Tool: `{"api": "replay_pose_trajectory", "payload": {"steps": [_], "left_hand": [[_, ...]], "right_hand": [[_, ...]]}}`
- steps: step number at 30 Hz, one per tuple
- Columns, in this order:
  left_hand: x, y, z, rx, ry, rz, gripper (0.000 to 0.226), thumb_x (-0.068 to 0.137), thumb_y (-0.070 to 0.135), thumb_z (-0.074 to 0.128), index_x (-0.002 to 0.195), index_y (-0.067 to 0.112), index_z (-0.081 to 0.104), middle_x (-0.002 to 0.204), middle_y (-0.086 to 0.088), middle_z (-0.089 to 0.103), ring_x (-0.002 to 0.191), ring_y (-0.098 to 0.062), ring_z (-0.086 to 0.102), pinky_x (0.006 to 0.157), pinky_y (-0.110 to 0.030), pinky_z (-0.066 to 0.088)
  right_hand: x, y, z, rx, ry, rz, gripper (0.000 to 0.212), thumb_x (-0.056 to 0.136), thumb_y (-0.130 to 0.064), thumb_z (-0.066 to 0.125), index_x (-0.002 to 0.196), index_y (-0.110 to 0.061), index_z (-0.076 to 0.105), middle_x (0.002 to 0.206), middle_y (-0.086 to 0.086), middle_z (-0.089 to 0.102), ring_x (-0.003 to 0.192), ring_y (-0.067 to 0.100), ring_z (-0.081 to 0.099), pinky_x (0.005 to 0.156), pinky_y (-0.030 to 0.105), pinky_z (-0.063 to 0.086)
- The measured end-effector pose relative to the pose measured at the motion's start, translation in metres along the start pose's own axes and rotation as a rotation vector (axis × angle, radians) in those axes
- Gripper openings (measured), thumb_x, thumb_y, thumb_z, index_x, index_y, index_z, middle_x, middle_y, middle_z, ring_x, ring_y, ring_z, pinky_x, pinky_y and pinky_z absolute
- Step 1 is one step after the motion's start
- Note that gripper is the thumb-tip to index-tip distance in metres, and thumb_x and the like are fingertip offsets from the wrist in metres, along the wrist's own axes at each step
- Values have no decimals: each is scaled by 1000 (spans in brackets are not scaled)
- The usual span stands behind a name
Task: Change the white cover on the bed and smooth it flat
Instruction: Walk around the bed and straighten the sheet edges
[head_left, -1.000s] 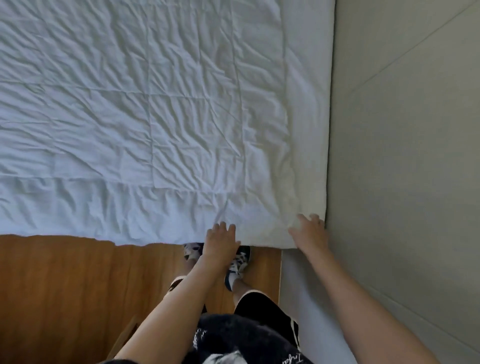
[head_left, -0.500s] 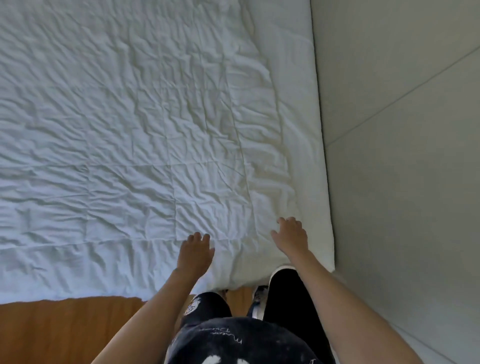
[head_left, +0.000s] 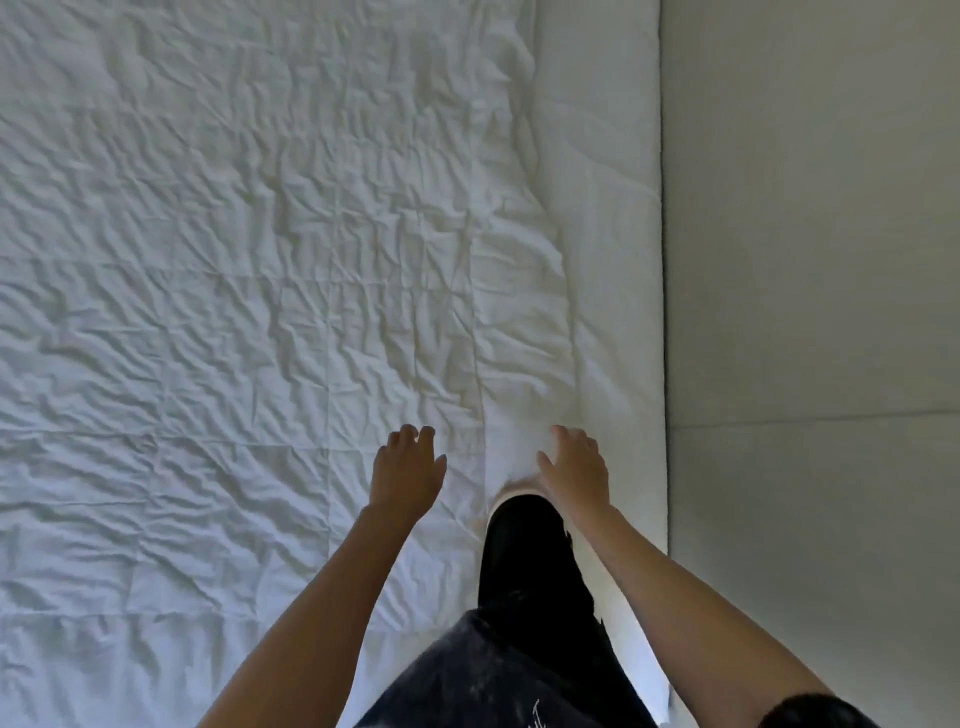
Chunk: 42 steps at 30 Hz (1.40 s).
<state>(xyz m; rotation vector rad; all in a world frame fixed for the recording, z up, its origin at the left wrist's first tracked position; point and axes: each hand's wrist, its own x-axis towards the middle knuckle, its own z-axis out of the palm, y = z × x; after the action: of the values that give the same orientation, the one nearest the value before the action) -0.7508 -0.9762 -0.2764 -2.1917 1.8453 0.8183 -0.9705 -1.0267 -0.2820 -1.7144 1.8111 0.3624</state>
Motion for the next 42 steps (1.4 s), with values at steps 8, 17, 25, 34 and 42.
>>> {"api": "replay_pose_trajectory", "payload": {"steps": [8, 17, 25, 34, 42], "left_hand": [[265, 61, 8, -172, 99, -98, 53, 87, 32, 67, 131, 5, 52, 128, -19, 53, 112, -34, 56, 85, -42, 51], [450, 130, 59, -191, 315, -138, 96, 72, 71, 60, 143, 11, 35, 144, -24, 40, 134, -41, 39, 103, -55, 39], [508, 143, 109, -288, 812, -324, 67, 100, 37, 11, 113, 5, 68, 104, -11, 67, 87, -28, 63, 71, -38, 47], [504, 118, 85, -353, 717, -86, 18, 82, 24, 40, 69, 13, 46, 48, -1, 46, 38, -20, 45, 42, -22, 28], [491, 236, 27, -448, 659, 71, 49, 103, 45, 15, 75, 21, 46, 56, 1, 55, 46, -20, 56, 38, -25, 34]], "right_hand": [[354, -38, -85, -72, 187, -106, 65, 96, -41, 50, 148, -10, 28, 140, 19, 41, 123, 35, 43, 96, 41, 41], [599, -141, -133, 479, 321, 27, 106, 74, -71, 59, 153, -18, 14, 147, 15, 37, 133, 33, 36, 106, 43, 34], [636, -159, -43, 223, 789, -376, 72, 91, -51, 54, 150, -15, 31, 103, 12, 66, 89, 30, 64, 74, 37, 47], [617, -158, -68, -59, 606, -490, 57, 98, -20, 44, 151, -31, 26, 89, 14, 62, 78, 34, 62, 68, 40, 48], [610, -36, -216, -309, 711, -470, 53, 100, -28, 47, 150, -33, 28, 98, 28, 57, 81, 42, 60, 69, 45, 45]]}}
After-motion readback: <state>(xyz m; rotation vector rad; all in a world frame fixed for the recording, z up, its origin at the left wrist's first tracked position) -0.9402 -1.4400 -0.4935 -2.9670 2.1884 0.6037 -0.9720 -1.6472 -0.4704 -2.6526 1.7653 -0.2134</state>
